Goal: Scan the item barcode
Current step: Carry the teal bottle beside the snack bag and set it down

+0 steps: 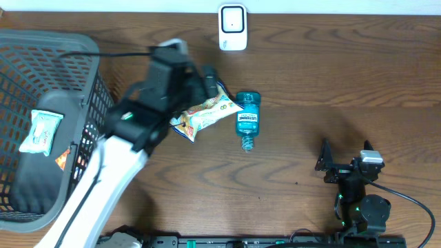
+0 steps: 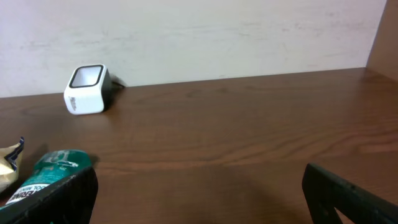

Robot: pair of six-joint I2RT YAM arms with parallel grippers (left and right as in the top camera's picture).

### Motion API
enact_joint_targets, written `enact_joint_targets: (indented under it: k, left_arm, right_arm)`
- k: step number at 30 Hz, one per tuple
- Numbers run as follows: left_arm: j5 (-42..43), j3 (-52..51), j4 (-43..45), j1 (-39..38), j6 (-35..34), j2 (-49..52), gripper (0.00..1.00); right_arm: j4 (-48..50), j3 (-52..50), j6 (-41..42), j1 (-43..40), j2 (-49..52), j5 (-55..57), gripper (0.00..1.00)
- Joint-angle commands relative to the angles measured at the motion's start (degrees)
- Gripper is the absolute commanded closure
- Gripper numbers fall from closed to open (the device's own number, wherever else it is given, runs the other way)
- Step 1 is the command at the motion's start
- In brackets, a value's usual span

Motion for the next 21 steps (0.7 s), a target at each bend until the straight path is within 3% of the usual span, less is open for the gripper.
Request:
enact_joint_targets:
  k: [1, 11, 21]
  left_arm:
    - [-3.85, 0.00, -1.95, 3.45, 1.38, -5.09, 0.02]
    - [-3.89, 0.00, -4.83, 14.14, 1.38, -22.97, 0.02]
    - [-7.43, -0.02, -15.85, 17.99, 1.36, -24.90, 0.02]
  right_arm:
    - [-0.17, -0.09, 0.28, 0.13, -0.24, -0.04, 0.01]
    - [-0.17, -0.09, 0.28, 0.13, -0.24, -0.04, 0.01]
    - [-0.17, -0.09, 0.28, 0.13, -0.24, -0.04, 0.01]
